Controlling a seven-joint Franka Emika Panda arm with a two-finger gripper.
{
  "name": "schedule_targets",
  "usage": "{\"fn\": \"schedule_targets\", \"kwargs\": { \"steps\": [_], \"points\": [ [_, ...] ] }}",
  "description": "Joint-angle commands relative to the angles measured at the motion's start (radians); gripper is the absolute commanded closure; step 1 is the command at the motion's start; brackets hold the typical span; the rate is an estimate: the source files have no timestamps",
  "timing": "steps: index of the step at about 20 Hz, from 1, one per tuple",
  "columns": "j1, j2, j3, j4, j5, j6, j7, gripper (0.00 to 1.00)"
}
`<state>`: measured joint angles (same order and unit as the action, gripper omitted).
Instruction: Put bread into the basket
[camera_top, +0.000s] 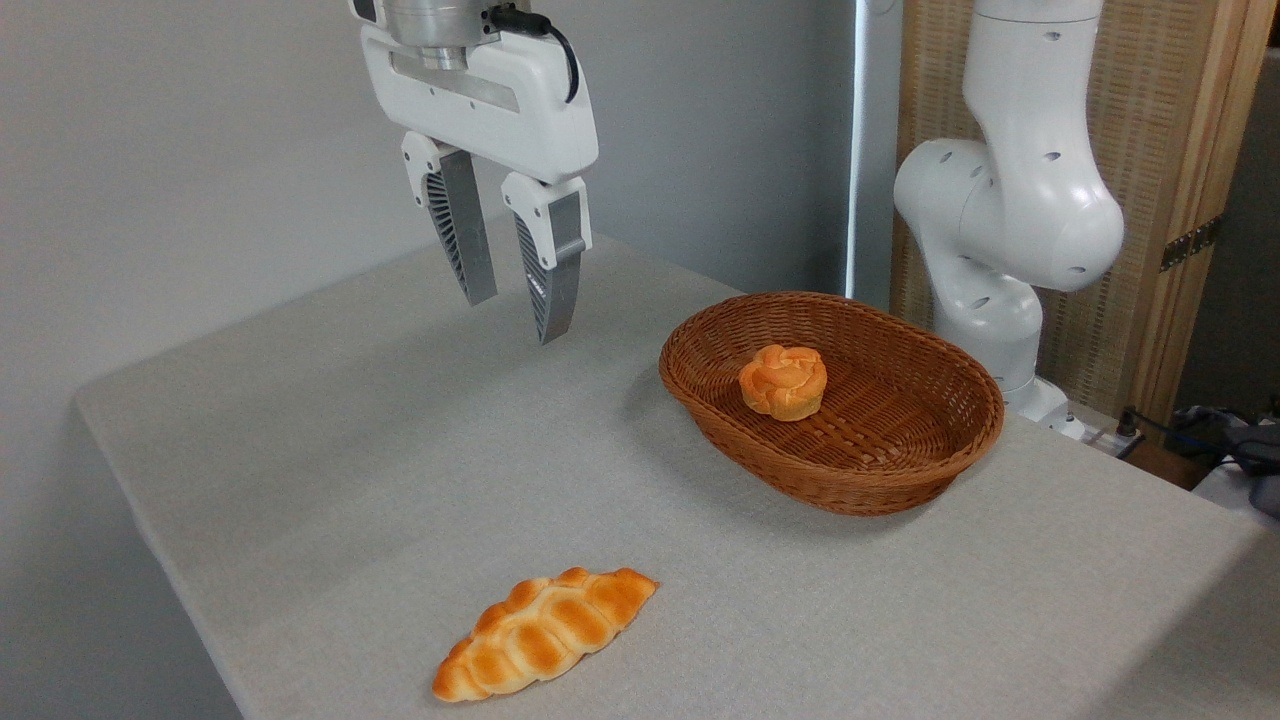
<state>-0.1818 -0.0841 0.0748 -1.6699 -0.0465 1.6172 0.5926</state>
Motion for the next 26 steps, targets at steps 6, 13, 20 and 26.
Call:
{"fn": "schedule_targets", "kwargs": {
  "steps": [6, 13, 20, 26],
  "points": [
    [0.005, 0.004, 0.008, 0.012, -0.018, -0.028, -0.005, 0.00],
    [0.007, 0.004, 0.010, 0.010, -0.001, -0.008, 0.001, 0.00],
    [0.041, -0.029, 0.011, -0.128, 0.000, 0.174, 0.013, 0.00],
    [0.042, -0.060, 0.031, -0.347, 0.072, 0.390, 0.054, 0.00]
  ]
}}
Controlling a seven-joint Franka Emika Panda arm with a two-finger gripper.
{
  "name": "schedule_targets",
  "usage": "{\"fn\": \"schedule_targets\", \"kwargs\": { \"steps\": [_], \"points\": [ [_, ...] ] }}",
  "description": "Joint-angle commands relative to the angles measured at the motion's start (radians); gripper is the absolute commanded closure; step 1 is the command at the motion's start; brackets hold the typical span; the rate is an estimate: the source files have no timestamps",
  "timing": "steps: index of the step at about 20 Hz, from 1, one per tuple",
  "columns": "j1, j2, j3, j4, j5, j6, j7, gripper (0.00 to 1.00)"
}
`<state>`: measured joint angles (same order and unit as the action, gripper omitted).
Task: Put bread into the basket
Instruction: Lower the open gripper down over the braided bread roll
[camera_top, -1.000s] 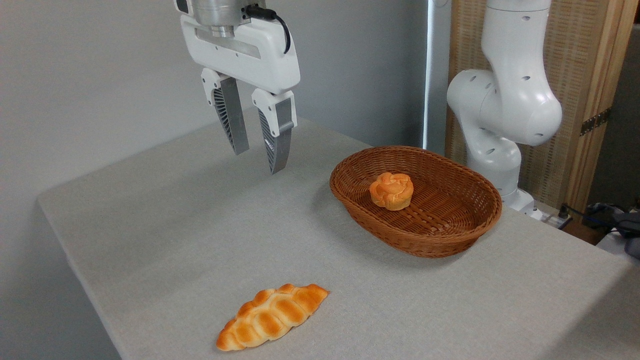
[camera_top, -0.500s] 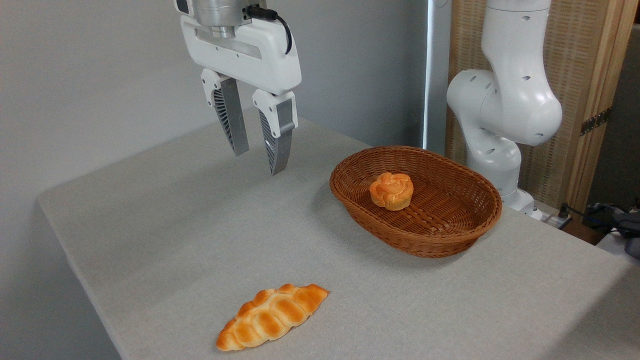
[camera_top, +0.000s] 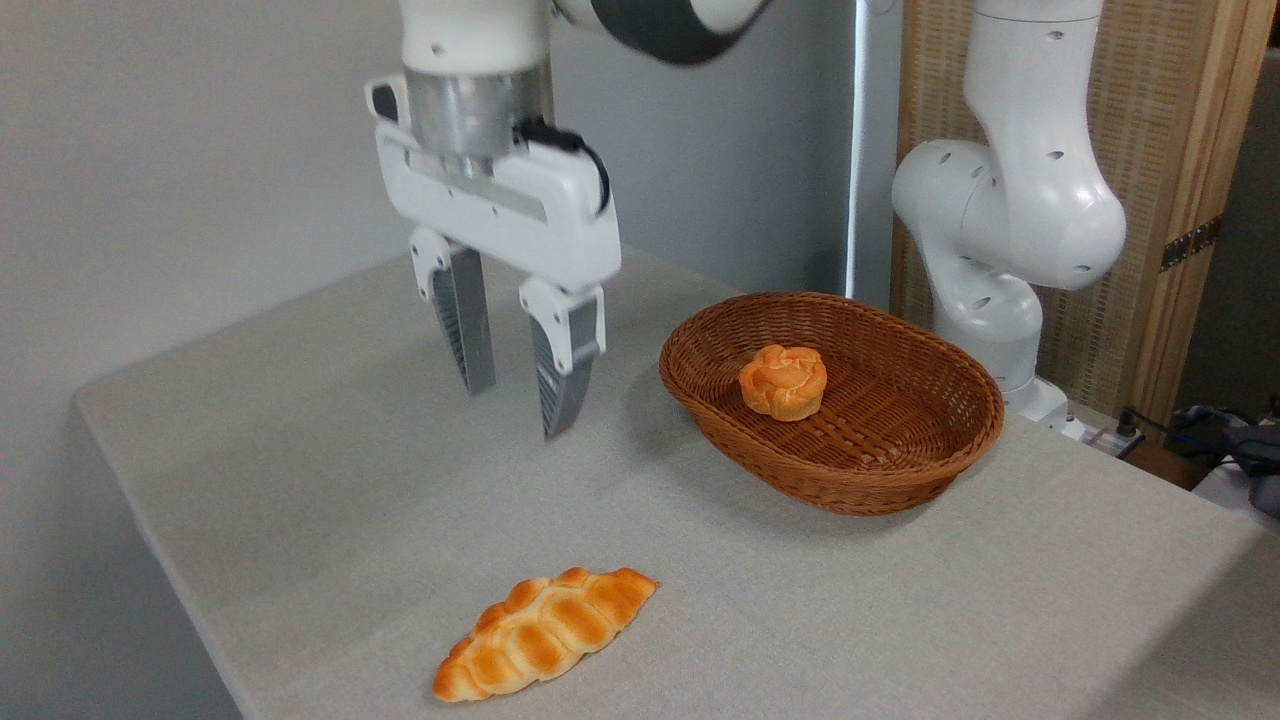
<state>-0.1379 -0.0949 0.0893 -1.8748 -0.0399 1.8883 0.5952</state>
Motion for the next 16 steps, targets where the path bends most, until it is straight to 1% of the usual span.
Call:
{"fn": "schedule_targets", "kwargs": {
  "steps": [1, 3, 4, 7, 10, 13, 16],
  "points": [
    [-0.002, -0.049, 0.017, -0.171, 0.098, 0.135, 0.095, 0.00],
    [-0.002, -0.045, 0.023, -0.195, 0.110, 0.150, 0.118, 0.00],
    [-0.002, -0.042, 0.039, -0.198, 0.112, 0.165, 0.121, 0.00],
    [-0.002, -0.016, 0.059, -0.222, 0.112, 0.248, 0.121, 0.00],
    [-0.002, 0.001, 0.061, -0.271, 0.112, 0.342, 0.121, 0.00],
    [-0.002, 0.033, 0.061, -0.290, 0.110, 0.400, 0.156, 0.00],
    [-0.002, 0.044, 0.061, -0.297, 0.110, 0.419, 0.158, 0.00]
  ]
}}
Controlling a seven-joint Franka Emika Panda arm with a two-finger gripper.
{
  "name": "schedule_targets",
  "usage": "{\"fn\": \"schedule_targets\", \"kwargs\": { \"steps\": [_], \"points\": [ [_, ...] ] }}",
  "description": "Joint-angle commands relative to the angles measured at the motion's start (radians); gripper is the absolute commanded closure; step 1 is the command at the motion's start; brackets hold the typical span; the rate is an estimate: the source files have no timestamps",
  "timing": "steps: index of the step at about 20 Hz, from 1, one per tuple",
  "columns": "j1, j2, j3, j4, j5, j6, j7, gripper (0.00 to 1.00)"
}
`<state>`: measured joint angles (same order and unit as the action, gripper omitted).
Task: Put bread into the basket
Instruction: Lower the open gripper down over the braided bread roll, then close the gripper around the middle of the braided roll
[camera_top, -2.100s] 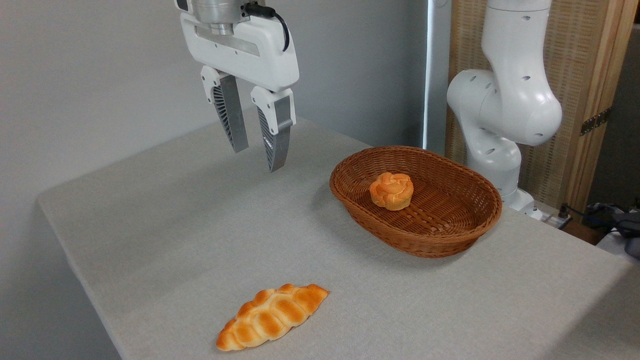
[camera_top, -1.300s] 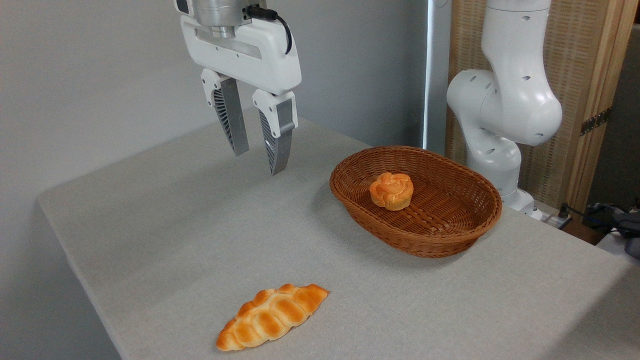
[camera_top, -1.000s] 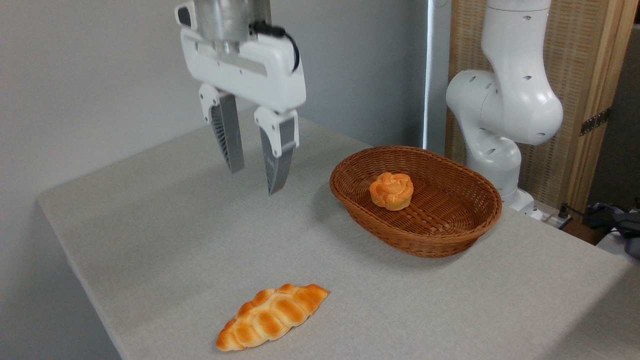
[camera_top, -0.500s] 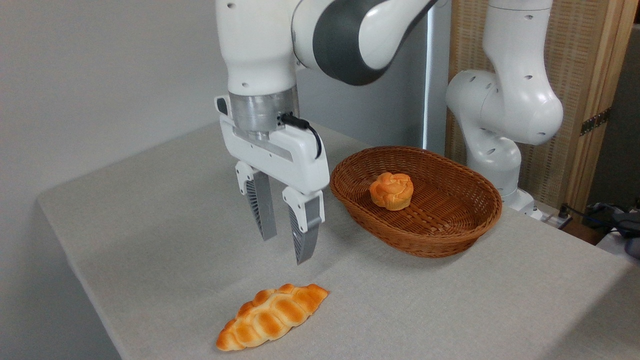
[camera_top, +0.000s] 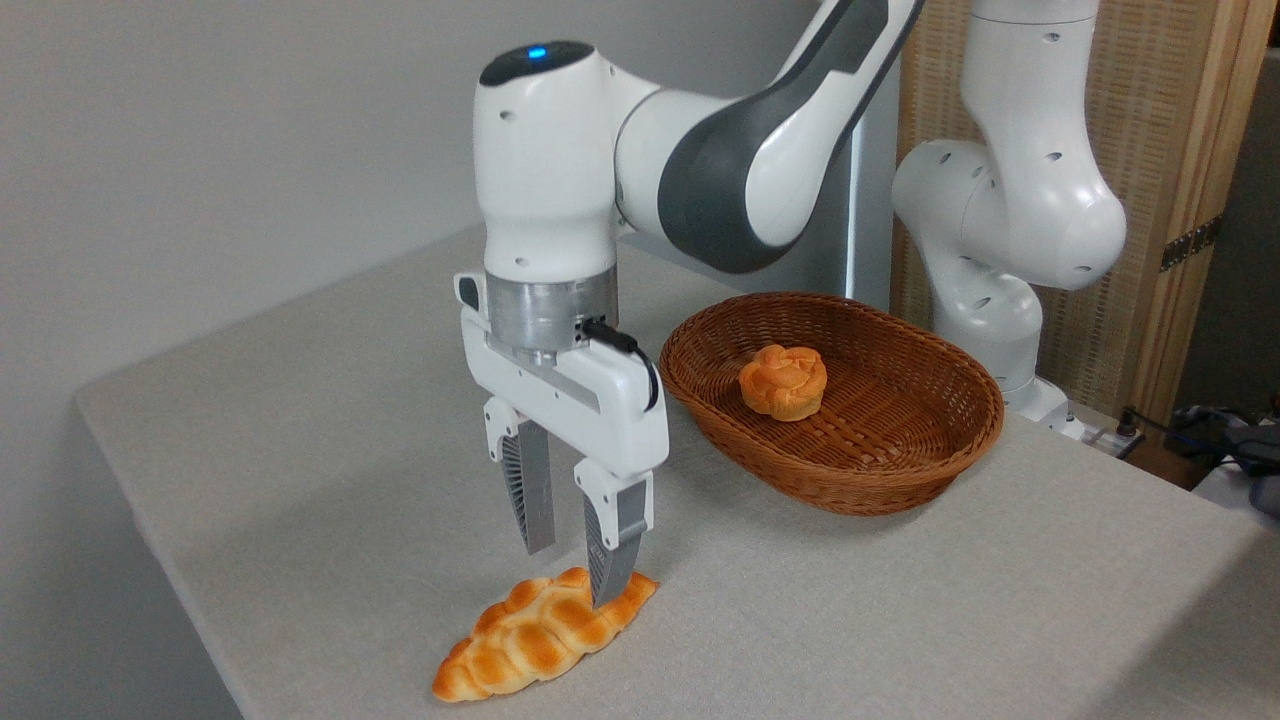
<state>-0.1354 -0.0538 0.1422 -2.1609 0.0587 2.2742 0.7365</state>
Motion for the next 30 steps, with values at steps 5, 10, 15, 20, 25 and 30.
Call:
{"fn": "schedule_targets", "kwargs": {
  "steps": [5, 10, 15, 20, 25, 30],
  "points": [
    [-0.004, 0.071, 0.008, -0.013, 0.013, 0.155, 0.023, 0.00],
    [0.014, 0.126, 0.025, -0.013, 0.013, 0.220, 0.023, 0.00],
    [0.014, 0.153, 0.019, -0.013, 0.013, 0.223, 0.023, 0.28],
    [0.014, 0.160, 0.017, -0.013, 0.013, 0.220, 0.023, 0.42],
    [0.014, 0.169, 0.017, -0.013, 0.012, 0.217, 0.020, 0.42],
    [0.016, 0.166, 0.017, -0.011, 0.003, 0.215, 0.015, 0.48]
  ]
}}
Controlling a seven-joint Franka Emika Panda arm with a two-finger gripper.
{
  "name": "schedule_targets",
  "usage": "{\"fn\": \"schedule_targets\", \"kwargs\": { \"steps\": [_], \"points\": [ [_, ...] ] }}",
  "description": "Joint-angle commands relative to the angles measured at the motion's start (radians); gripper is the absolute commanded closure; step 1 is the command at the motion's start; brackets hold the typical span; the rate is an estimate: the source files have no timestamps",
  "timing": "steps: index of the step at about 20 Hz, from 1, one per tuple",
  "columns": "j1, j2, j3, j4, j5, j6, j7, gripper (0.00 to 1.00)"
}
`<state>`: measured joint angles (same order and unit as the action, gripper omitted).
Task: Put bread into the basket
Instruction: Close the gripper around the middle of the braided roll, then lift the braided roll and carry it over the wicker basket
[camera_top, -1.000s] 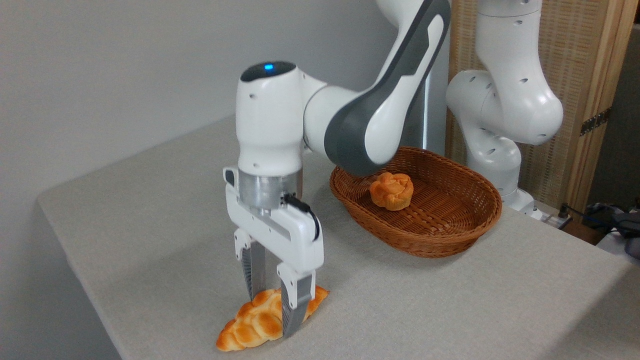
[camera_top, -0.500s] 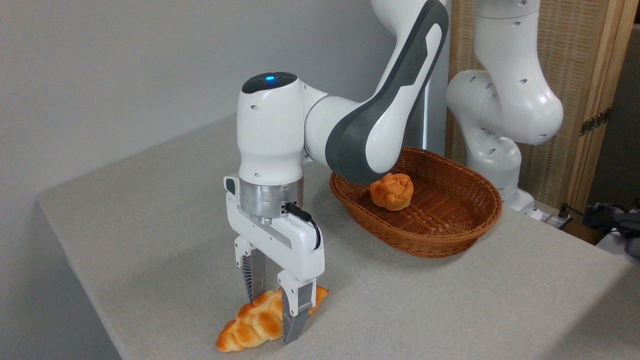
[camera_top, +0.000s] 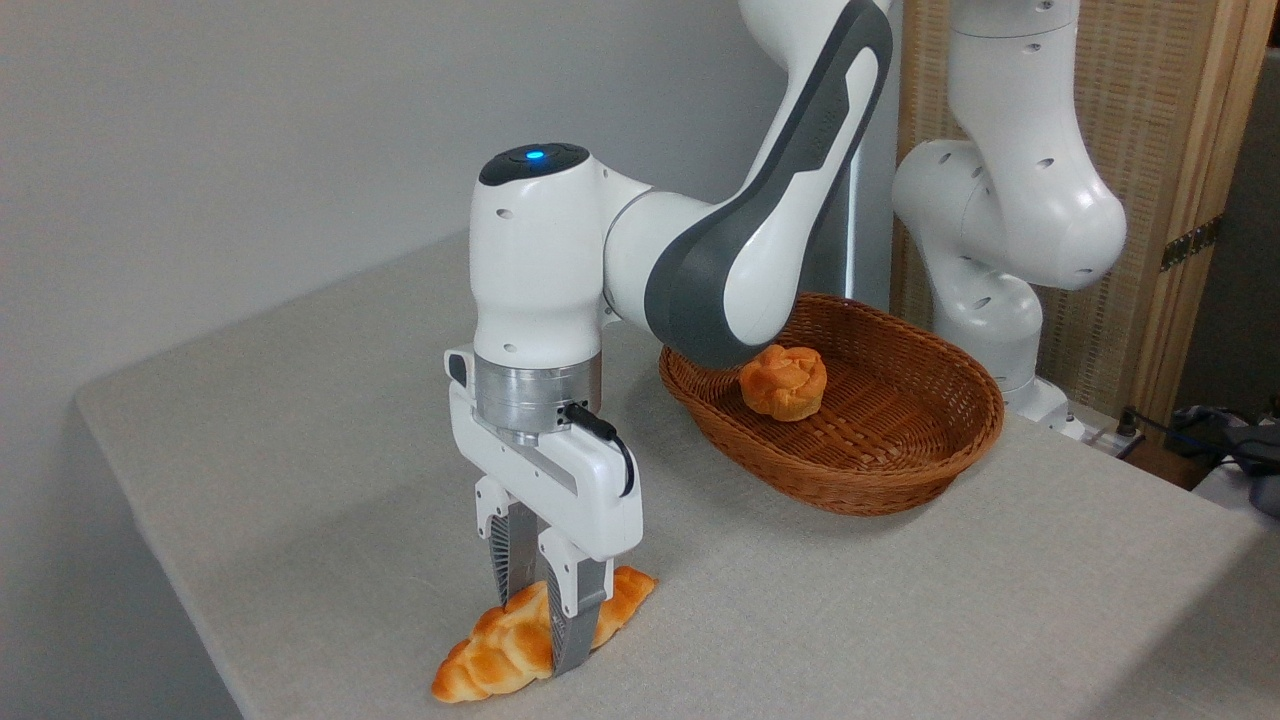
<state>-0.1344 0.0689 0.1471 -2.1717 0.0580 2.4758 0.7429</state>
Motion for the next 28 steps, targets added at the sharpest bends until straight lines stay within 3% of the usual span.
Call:
{"fn": "schedule_targets", "kwargs": {
  "steps": [1, 7, 12, 16, 20, 24, 28],
  "points": [
    [0.015, 0.040, 0.012, 0.000, 0.003, 0.011, 0.006, 0.53],
    [0.015, 0.031, 0.014, 0.007, 0.003, 0.011, 0.006, 0.57],
    [0.015, -0.038, 0.016, 0.027, -0.017, -0.056, 0.003, 0.61],
    [0.013, -0.109, 0.011, 0.136, -0.067, -0.341, 0.010, 0.61],
    [0.010, -0.233, 0.011, 0.150, -0.122, -0.538, 0.015, 0.59],
    [-0.002, -0.343, 0.012, 0.139, -0.125, -0.734, 0.018, 0.57],
    [-0.040, -0.466, 0.023, 0.070, -0.124, -0.827, 0.065, 0.57]
  ]
}}
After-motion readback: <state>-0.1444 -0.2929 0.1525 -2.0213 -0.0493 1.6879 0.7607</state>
